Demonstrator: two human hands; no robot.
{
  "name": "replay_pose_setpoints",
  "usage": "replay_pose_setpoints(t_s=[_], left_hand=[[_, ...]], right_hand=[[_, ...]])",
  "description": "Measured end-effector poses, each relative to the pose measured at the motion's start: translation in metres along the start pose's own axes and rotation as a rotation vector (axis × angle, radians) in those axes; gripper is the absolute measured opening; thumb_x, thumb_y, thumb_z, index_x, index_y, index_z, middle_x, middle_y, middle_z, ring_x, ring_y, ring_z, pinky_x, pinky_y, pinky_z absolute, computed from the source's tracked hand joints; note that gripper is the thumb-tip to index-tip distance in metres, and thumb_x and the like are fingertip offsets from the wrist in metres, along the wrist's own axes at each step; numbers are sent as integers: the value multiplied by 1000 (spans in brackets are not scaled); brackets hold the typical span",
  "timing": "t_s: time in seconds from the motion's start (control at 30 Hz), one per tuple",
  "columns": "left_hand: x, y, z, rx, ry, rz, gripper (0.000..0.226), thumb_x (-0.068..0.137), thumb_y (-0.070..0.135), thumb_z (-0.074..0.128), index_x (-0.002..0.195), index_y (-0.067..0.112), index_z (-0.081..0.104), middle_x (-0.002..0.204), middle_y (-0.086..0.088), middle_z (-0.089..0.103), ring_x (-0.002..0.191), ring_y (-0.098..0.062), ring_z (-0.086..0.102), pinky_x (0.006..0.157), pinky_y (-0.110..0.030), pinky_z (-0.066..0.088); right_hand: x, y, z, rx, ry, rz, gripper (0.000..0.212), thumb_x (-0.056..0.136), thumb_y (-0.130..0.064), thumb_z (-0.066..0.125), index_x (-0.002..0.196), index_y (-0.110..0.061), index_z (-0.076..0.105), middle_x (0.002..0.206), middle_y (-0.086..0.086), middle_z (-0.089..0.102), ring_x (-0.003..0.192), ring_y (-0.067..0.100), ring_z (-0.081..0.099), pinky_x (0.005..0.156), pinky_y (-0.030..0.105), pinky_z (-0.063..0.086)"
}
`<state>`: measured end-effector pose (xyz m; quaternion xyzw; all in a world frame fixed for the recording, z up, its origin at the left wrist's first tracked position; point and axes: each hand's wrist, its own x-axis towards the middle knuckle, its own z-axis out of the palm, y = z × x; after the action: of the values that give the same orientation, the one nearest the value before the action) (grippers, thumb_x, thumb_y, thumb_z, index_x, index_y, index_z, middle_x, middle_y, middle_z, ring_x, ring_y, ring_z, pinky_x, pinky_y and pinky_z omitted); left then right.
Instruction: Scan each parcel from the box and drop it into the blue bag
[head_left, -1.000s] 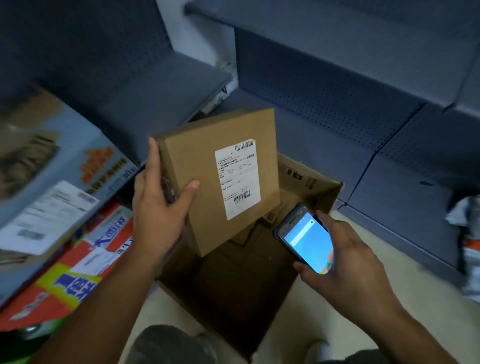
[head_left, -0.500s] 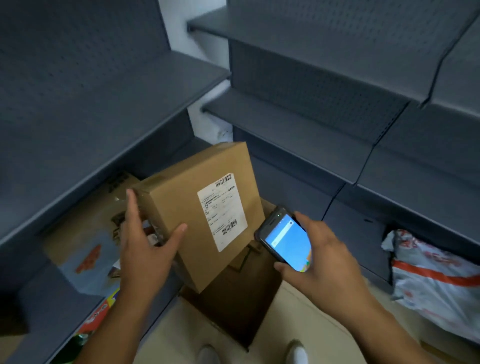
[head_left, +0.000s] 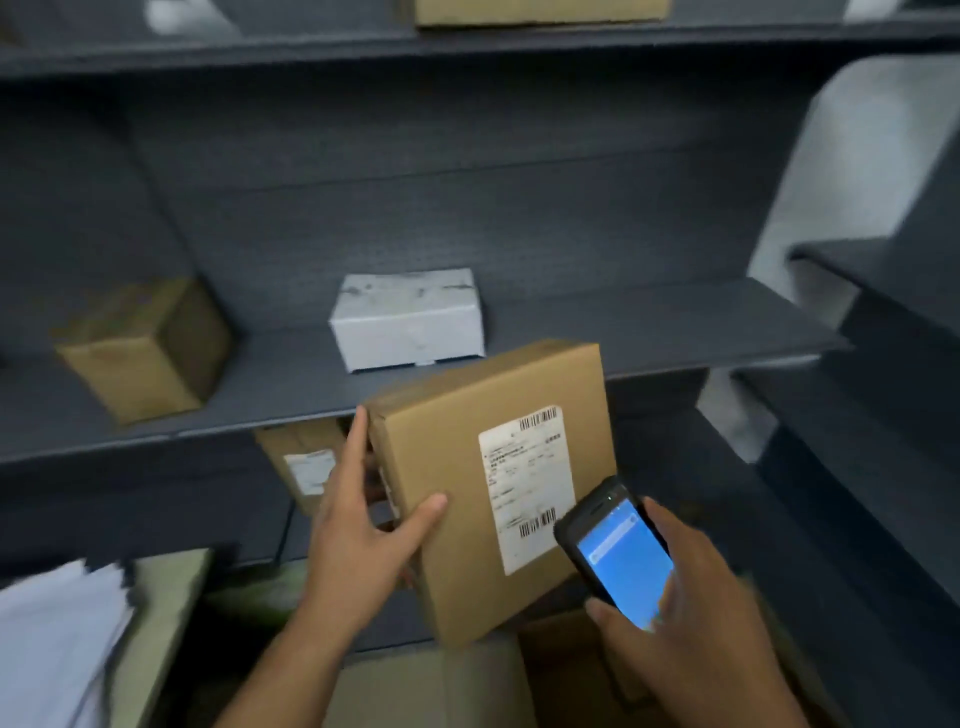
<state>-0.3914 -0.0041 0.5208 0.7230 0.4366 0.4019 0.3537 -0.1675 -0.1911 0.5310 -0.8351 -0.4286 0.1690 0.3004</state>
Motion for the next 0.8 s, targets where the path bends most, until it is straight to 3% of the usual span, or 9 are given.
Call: replay_pose_setpoints(t_s=[0.1, 0.17, 0.23, 0.3, 0.43, 0.6, 0.7, 0.8], left_hand=[[-38, -11, -62, 4, 191, -59, 110, 67, 66, 80, 152, 69, 10, 137, 19, 53, 110, 21, 52, 86, -24, 50], [-69, -18, -101, 6, 291, -112, 109, 69, 66, 80, 152, 68, 9, 136, 28, 51, 110, 25, 50, 86, -23, 47], [-106, -25, -139, 17, 393, -169, 108, 70, 68, 79, 152, 68, 9, 134, 32, 50, 111, 19, 54, 84, -22, 47], [-144, -34, -177, 41, 498, -236, 106, 71, 73, 78, 150, 71, 8, 136, 24, 52, 112, 6, 59, 84, -26, 50], [-210, -51, -248, 50, 685, -332, 105, 66, 79, 74, 147, 75, 8, 132, 26, 52, 109, -3, 62, 82, -32, 55], [-284, -83, -325, 80, 831, -422, 107, 66, 78, 72, 149, 73, 5, 130, 24, 53, 107, -3, 62, 83, -34, 57], [-332, -109, -375, 108, 883, -474, 106, 70, 76, 73, 151, 70, 5, 133, 18, 53, 112, -4, 60, 87, -33, 53], [-379, -135, -428, 126, 921, -540, 108, 65, 83, 71, 150, 71, 5, 133, 18, 54, 112, -4, 60, 91, -40, 55]], right_hand=[[-9, -40, 16, 4, -109, -144, 117, 49, -76, 72, 148, -46, 17, 130, -27, 37, 120, 1, 43, 98, 21, 36], [-21, -64, 27, -3, -191, -228, 114, 50, -72, 76, 147, -45, 22, 136, -23, 40, 120, 7, 48, 98, 26, 40], [-39, -94, 41, -10, -279, -289, 113, 52, -69, 79, 148, -44, 24, 139, -18, 43, 118, 10, 50, 101, 33, 44], [-58, -126, 60, -7, -348, -374, 113, 53, -68, 81, 148, -45, 23, 141, -18, 41, 123, 9, 45, 105, 37, 42], [-99, -189, 101, 25, -458, -505, 111, 55, -59, 87, 146, -44, 25, 136, -18, 43, 118, 6, 44, 103, 36, 44], [-152, -257, 163, -4, -550, -657, 106, 56, -54, 88, 145, -37, 32, 124, -18, 45, 102, -1, 43, 84, 19, 39], [-191, -301, 210, -8, -579, -710, 103, 56, -55, 87, 144, -37, 35, 117, -20, 47, 88, -8, 47, 62, 7, 37], [-236, -343, 258, -3, -626, -766, 98, 58, -61, 84, 140, -42, 35, 116, -23, 47, 93, -3, 49, 57, 4, 37]])
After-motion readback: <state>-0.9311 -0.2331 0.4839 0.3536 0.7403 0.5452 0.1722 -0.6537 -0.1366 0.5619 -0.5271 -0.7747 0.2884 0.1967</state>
